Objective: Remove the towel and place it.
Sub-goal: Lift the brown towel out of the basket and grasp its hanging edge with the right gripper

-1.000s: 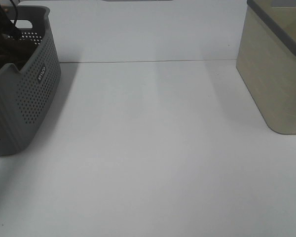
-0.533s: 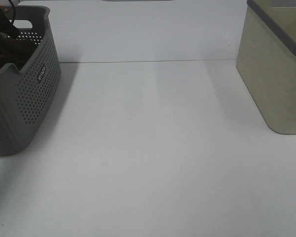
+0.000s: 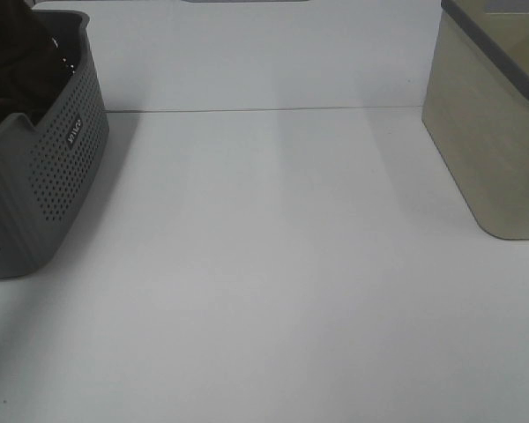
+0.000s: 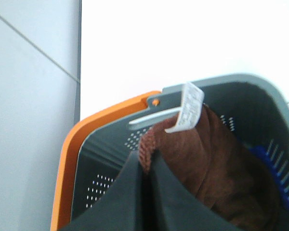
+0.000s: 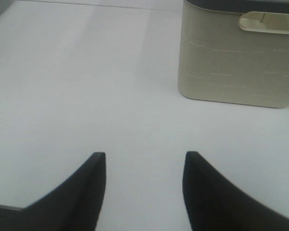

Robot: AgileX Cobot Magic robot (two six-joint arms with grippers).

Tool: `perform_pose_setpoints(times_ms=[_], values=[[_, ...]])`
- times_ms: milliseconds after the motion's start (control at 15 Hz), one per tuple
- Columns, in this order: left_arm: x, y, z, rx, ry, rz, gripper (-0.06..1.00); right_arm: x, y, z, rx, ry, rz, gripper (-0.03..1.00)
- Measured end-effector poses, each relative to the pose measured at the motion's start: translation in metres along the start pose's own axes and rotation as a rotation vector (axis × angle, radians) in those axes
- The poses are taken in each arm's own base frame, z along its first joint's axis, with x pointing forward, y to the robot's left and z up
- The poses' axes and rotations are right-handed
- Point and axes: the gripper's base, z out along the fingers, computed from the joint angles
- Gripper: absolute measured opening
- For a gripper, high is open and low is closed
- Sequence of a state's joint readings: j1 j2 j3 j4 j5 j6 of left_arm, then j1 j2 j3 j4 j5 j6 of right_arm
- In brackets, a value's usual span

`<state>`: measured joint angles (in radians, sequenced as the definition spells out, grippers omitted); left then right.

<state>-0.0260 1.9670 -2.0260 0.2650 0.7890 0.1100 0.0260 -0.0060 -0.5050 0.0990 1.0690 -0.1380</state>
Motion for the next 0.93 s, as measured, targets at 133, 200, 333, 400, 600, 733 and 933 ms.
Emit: perform_pose_setpoints(times_ms=[133, 200, 333, 400, 600, 733, 933], values=[[-0.016, 0.0, -0.037, 0.044, -0.092, 0.015, 0.0, 0.0, 0.0, 0.0, 0.0, 0.0, 0.0, 0.48], [-0.025, -0.005, -0.057, 0.069, -0.138, 0.036, 0.0, 0.0, 0.0, 0.0, 0.0, 0.0, 0.0, 0.48], [-0.039, -0.027, -0.089, 0.124, -0.215, 0.09, 0.0, 0.0, 0.0, 0.0, 0.0, 0.0, 0.0, 0.48], [-0.044, -0.039, -0.102, 0.153, -0.243, 0.114, 0.0, 0.0, 0.0, 0.0, 0.0, 0.0, 0.0, 0.48], [-0.054, -0.078, -0.133, 0.243, -0.299, 0.183, 0.0, 0.0, 0.0, 0.0, 0.0, 0.0, 0.0, 0.48], [-0.055, -0.097, -0.144, 0.29, -0.306, 0.214, 0.0, 0.0, 0.0, 0.0, 0.0, 0.0, 0.0, 0.48], [-0.057, -0.135, -0.169, 0.377, -0.342, 0.294, 0.0, 0.0, 0.0, 0.0, 0.0, 0.0, 0.0, 0.48]])
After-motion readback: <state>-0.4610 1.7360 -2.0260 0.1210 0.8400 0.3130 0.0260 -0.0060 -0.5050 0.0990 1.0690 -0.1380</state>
